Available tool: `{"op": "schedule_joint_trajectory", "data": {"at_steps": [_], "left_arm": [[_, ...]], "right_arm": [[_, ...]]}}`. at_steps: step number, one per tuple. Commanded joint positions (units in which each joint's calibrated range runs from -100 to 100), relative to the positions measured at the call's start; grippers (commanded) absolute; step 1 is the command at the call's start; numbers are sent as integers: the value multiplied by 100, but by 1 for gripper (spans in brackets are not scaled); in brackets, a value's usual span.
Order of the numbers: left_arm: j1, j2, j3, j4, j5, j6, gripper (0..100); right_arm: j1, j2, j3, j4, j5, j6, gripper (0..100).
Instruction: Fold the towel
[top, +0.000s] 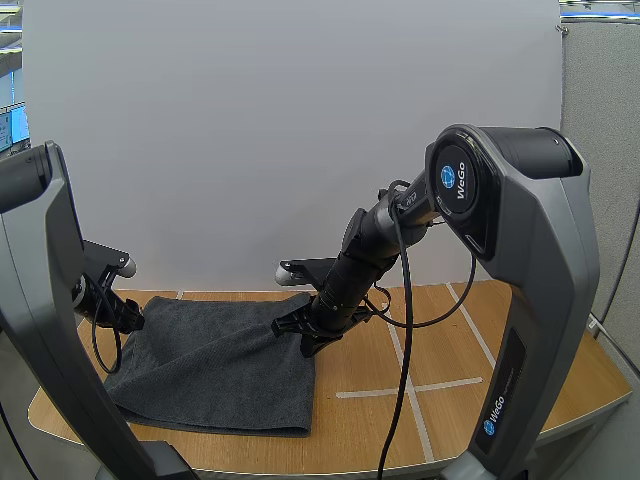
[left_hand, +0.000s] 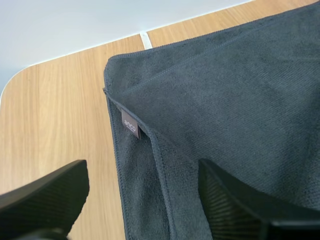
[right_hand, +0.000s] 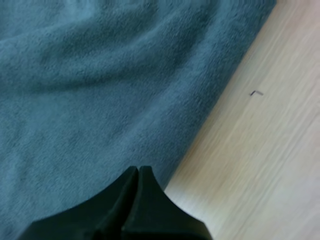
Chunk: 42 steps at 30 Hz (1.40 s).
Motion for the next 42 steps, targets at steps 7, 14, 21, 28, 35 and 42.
{"op": "schedule_joint_trajectory", "data": {"at_steps": [7,14,21,28,35,42], "left_arm": [[6,-7,-46,-243,132,76,100],[6,46,-46,-255,336,76,100],[6,638,-231,-205,553,-80,100],[6,981,-573,-153,1382,-378,100],[6,981,-572,132,1055,-407,100],[-6,997,-572,40,1612,-407,100]], "right_arm": [[34,485,-7,60,-656,-215,0],[51,562,-16,151,-638,-285,0],[51,562,-16,141,-452,-285,0],[51,562,-16,141,-382,-285,0],[51,562,-16,141,-364,-285,0],[51,562,-16,141,-324,-285,0]]}}
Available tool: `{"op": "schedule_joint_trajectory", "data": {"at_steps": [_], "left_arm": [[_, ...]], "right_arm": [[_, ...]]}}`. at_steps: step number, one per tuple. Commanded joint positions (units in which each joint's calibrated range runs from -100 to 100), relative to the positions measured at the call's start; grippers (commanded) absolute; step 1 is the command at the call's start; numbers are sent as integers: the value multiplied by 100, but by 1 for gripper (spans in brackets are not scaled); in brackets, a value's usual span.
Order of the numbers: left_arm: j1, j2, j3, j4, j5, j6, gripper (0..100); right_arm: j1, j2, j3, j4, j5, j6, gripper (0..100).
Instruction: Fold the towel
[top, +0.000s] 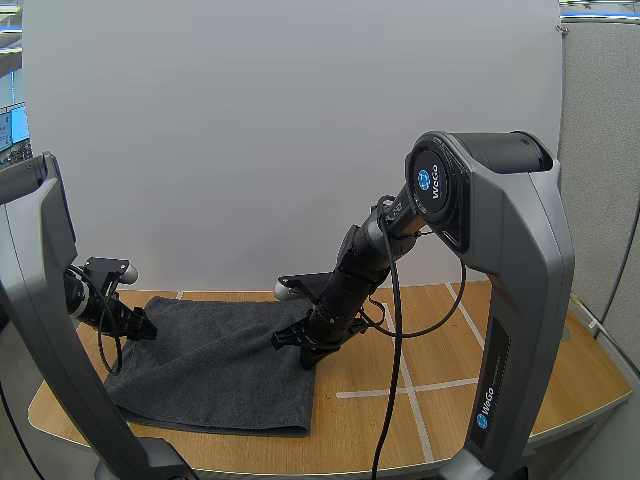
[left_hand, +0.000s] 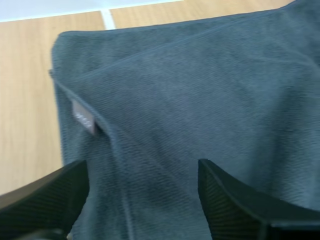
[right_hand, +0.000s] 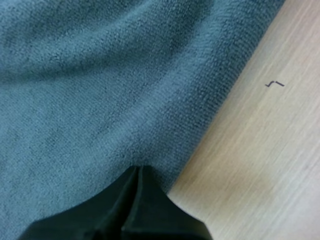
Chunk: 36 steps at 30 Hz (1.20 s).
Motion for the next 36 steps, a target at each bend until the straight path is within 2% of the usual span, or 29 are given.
{"op": "schedule_joint_trajectory", "data": {"at_steps": [1,20,21,23,28,31,36], "left_arm": [[-14,48,-45,-56,380,-21,100],[-14,348,-82,-223,831,36,100],[-14,348,-82,-225,831,36,88],[-14,348,-82,-225,852,36,76],[-14,348,-82,-225,852,36,55],[-14,348,-82,-225,852,36,47],[-7,348,-82,-212,852,36,47]], "right_arm": [[6,-24,-16,15,160,-61,0],[6,-24,-16,15,304,-61,0],[6,-24,-16,15,304,-61,0],[6,-24,-16,15,304,-61,0],[6,-24,-16,15,377,-61,0],[6,-24,-16,15,396,-61,0],[6,-24,-16,15,396,-61,0]]}}
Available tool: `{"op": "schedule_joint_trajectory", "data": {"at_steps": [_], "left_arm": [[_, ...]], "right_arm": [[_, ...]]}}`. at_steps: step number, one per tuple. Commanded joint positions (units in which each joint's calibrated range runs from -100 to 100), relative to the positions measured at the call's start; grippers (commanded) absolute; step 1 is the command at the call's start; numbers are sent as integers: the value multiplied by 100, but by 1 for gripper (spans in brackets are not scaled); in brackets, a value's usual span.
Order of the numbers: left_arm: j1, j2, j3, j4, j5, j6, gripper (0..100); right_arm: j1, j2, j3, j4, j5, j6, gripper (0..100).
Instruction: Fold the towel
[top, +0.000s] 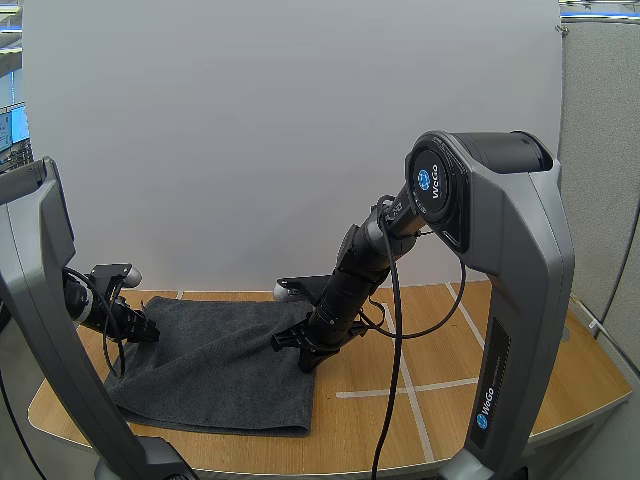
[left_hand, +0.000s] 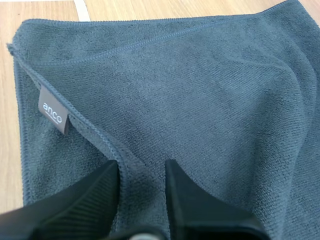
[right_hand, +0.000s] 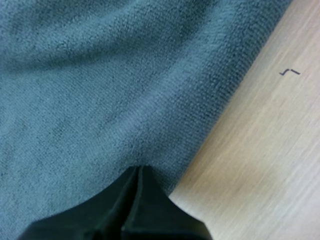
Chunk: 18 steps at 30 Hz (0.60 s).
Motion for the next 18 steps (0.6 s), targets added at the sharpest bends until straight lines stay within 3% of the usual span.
{"op": "schedule_joint_trajectory", "data": {"at_steps": [1,8,10,14,15,18], "left_arm": [[-7,11,-40,-35,84,36,47],[-7,11,-40,238,-95,25,46],[-7,11,-40,288,-148,10,39],[-7,11,-46,301,-233,-2,5],[-7,11,-46,301,-233,-2,0],[-7,11,-46,301,-233,-2,0]], "right_arm": [[6,-24,-16,15,96,-61,0],[6,-24,-16,15,96,-61,0],[6,-24,-16,15,96,-61,0],[6,-24,-16,15,96,-61,0],[6,-24,-16,15,96,-61,0],[6,-24,-16,4,95,-61,0]]}}
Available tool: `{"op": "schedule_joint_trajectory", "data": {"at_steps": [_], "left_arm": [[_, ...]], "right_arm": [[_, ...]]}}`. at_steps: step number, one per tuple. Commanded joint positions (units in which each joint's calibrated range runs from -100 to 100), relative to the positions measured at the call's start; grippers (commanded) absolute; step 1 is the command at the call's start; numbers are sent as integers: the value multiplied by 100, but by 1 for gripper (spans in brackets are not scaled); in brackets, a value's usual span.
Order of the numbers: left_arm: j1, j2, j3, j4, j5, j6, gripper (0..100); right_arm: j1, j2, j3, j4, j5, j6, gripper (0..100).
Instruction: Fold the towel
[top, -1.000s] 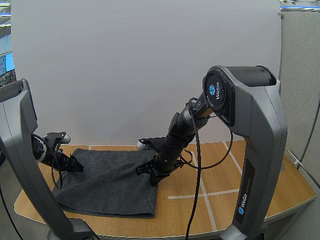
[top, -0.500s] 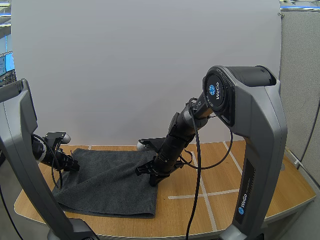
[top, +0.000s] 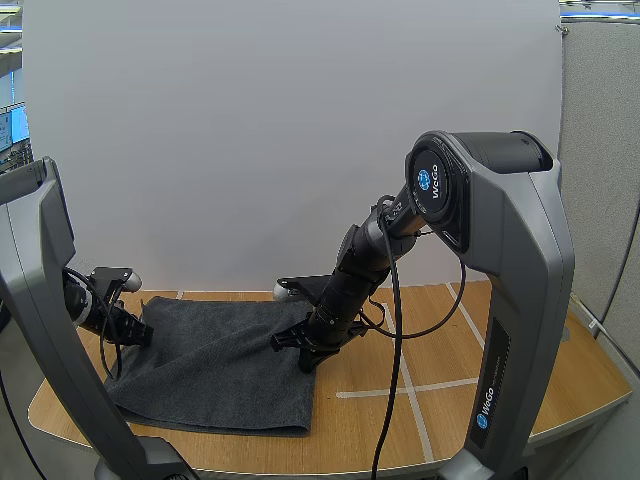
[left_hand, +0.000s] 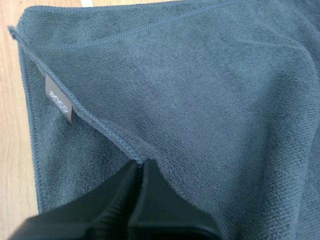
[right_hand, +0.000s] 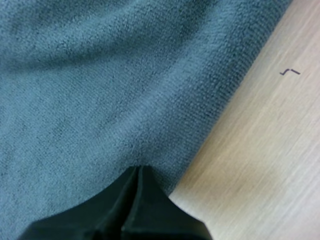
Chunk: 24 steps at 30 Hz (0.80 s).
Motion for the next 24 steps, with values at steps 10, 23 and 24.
{"op": "schedule_joint_trajectory", "data": {"at_steps": [10,23,24], "left_arm": [[87,-23,-190,174,-420,-109,0],[321,-23,-568,256,-386,-120,0],[321,-23,-585,256,-386,-120,0]], "right_arm": [[6,-24,-16,-19,62,-61,0],[6,-24,-16,-19,98,-61,0],[6,-24,-16,-19,112,-61,0]]}}
